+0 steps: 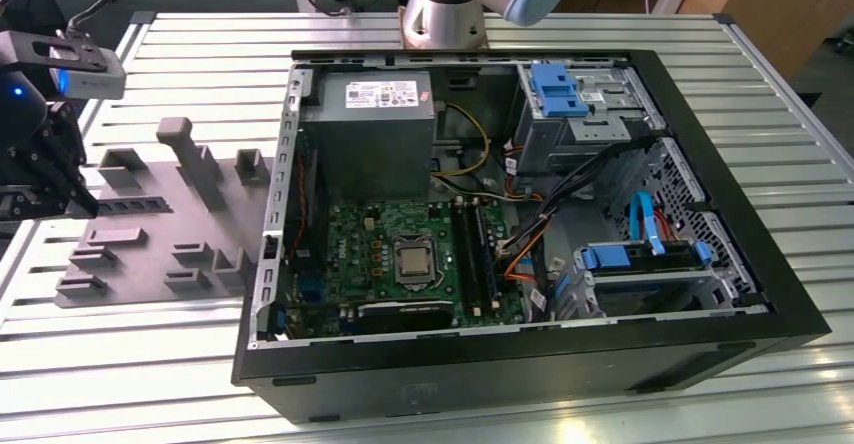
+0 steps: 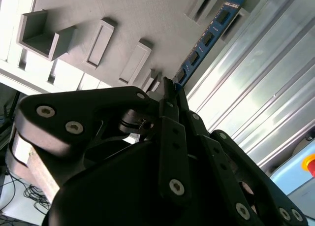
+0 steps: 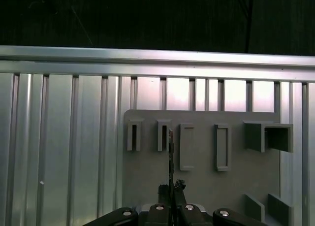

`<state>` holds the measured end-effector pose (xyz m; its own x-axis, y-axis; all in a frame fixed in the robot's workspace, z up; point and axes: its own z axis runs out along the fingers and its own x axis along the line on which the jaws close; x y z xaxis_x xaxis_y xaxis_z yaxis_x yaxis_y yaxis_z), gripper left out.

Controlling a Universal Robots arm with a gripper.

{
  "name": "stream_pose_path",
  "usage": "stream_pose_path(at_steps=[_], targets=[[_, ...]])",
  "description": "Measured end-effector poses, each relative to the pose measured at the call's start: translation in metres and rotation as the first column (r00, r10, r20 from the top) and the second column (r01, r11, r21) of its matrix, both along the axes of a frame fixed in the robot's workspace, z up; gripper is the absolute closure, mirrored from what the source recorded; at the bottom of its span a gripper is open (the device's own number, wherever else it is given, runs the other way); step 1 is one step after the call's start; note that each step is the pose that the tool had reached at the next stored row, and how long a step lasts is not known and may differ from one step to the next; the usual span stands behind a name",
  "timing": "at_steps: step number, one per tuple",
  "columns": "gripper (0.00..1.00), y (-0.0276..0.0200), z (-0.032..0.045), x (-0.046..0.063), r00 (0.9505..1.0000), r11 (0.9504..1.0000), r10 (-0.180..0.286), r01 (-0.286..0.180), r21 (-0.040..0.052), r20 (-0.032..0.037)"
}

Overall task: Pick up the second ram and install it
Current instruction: 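Pick up the second ram and move it above second insertion slot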

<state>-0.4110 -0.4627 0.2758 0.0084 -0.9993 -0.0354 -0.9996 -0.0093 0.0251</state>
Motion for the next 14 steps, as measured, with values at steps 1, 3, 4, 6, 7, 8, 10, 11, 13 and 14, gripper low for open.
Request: stream_pose_path(at_steps=[1,3,4,6,7,8,10,11,13,14], targets=[[0.86,0.0000,0.0006,0.0000,1.0000,1.0000,0.000,0.000,0.0000,0.0001],[0.86,0.0000,0.0019,-0.0001,1.0000,1.0000,0.000,0.000,0.0000,0.0001],[0.86,0.0001,0.0025,-0.0001,1.0000,1.0000,0.000,0.000,0.0000,0.0002],[0.86,0.0001,0.0039,-0.0002,1.0000,1.0000,0.000,0.000,0.0000,0.0002],[0.86,0.0001,0.0045,-0.0002,1.0000,1.0000,0.000,0.000,-0.0001,0.0003],[0.86,0.0001,0.0052,-0.0002,1.0000,1.0000,0.000,0.000,0.0000,0.0003],[0.86,0.0001,0.0065,-0.0003,1.0000,1.0000,0.000,0.000,0.0000,0.0003],[0.86,0.0001,0.0072,-0.0003,1.0000,1.0000,0.000,0.000,0.0000,0.0003],[0.86,0.0001,0.0085,-0.0004,1.0000,1.0000,0.000,0.000,0.0000,0.0004],[0.86,0.0001,0.0092,-0.0004,1.0000,1.0000,0.000,0.000,0.0000,0.0004]])
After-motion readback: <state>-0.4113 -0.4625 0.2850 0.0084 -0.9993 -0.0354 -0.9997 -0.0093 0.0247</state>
